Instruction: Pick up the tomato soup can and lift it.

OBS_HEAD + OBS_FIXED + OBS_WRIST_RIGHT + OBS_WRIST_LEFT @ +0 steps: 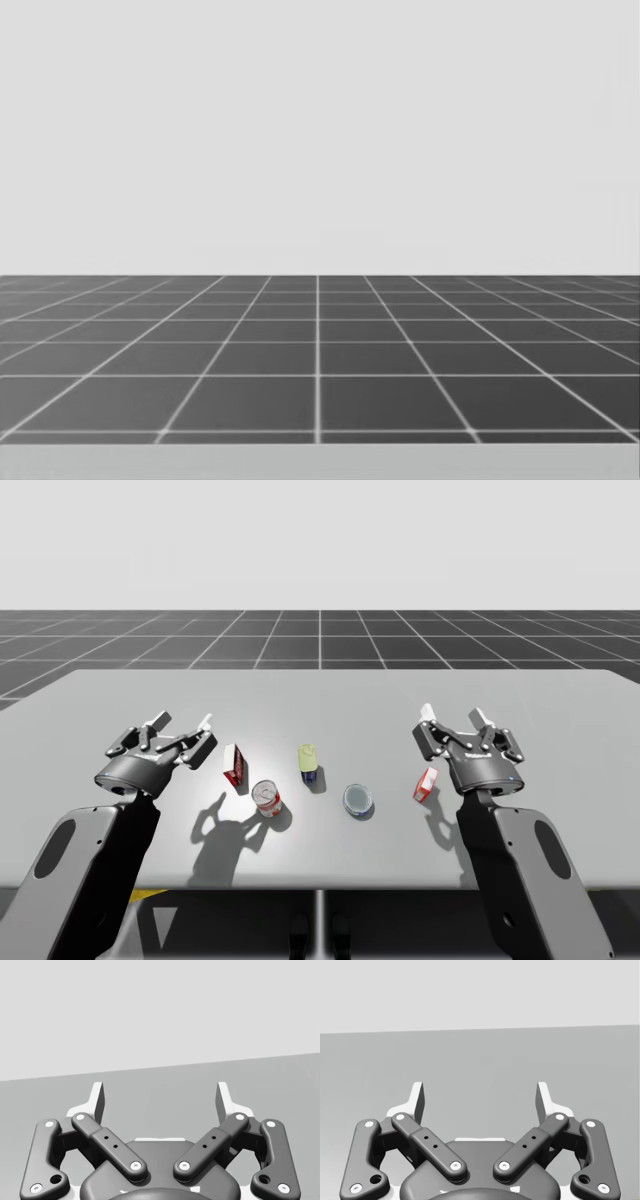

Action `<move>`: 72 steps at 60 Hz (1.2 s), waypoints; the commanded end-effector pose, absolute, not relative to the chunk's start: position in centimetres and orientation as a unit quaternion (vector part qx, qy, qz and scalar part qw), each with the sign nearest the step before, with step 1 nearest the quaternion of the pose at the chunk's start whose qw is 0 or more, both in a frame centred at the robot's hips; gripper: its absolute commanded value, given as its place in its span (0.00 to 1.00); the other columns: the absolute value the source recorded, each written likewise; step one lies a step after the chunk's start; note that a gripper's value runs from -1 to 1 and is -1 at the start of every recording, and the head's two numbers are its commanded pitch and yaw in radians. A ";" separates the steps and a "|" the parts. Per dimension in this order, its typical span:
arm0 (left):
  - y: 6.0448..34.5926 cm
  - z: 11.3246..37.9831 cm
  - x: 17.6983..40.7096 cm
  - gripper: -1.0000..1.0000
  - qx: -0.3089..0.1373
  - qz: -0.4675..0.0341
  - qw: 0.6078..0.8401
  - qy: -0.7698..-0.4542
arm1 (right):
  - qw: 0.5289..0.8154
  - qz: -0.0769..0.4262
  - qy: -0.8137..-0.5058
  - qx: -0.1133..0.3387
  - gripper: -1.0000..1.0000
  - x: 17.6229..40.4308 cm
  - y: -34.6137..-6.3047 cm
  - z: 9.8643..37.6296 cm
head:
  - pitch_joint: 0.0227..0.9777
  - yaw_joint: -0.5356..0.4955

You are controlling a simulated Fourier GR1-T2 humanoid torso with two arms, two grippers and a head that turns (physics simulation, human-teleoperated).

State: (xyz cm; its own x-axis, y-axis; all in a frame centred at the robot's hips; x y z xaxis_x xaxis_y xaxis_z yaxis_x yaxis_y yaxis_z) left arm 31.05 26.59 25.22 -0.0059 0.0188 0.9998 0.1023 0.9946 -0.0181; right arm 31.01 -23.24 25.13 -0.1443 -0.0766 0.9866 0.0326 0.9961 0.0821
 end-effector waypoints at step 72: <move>26.1 25.1 31.2 0.00 -0.022 -0.047 0.701 -0.711 | 0.676 -0.021 -0.737 0.004 0.00 31.2 -22.7 24.8 | 0.90 0.75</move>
